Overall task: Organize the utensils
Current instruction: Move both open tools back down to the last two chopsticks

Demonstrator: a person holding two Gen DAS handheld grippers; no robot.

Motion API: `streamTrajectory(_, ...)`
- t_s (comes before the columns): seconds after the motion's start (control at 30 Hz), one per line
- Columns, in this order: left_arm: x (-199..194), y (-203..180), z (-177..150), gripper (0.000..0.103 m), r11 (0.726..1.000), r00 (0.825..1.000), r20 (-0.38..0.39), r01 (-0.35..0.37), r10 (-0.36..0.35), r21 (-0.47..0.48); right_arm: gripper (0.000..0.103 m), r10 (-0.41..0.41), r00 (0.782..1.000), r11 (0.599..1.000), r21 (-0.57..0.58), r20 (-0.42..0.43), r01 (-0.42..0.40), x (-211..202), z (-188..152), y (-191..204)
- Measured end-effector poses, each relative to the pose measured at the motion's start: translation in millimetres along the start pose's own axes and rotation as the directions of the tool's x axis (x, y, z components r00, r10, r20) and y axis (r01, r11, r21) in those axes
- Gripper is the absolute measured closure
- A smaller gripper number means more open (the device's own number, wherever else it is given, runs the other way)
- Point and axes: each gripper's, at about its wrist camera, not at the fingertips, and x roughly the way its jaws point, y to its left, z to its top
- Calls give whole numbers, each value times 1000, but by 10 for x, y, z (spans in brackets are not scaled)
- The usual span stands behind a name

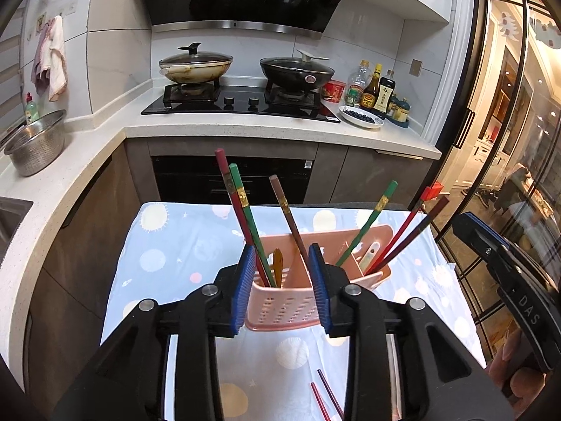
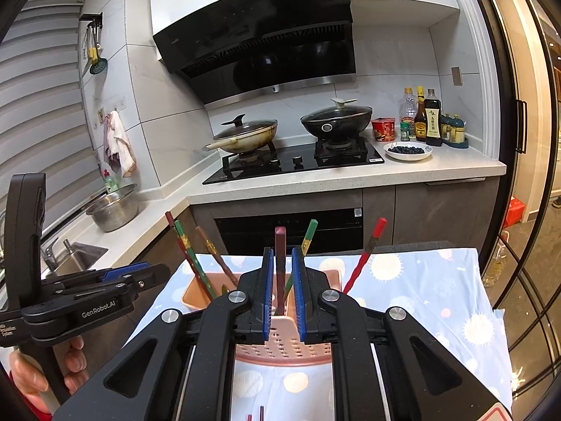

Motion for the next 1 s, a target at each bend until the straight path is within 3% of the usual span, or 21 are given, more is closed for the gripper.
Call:
streamTrajectory(0.2,-82,-45,-108,67,1000,1000,-2,-7,7,8,91,9,1000,1000,10,10,-9,-187,-73,-15)
streamTrajectory(0.33,-120,-59,-199,64,1000,1000,-9,-8,8,8,83,10,1000,1000,9,11,-11,-330,-165,-18)
streamTrajectory(0.43,-143,-77,-314,61,1000,1000,-21,-11,12,10,83,3,1000,1000,-6,-2,-3,-426,-294,-1)
streamTrajectory(0.67,-177,-136,-682,55,1000,998,-63,-15,16,17,83,-18,996,998,-68,-91,12,-586,-779,65)
streamTrajectory(1.0,-192,-200,-1357,54,1000,987,-158,-14,14,-1,83,-11,974,998,-66,-225,-4,-773,-1445,47)
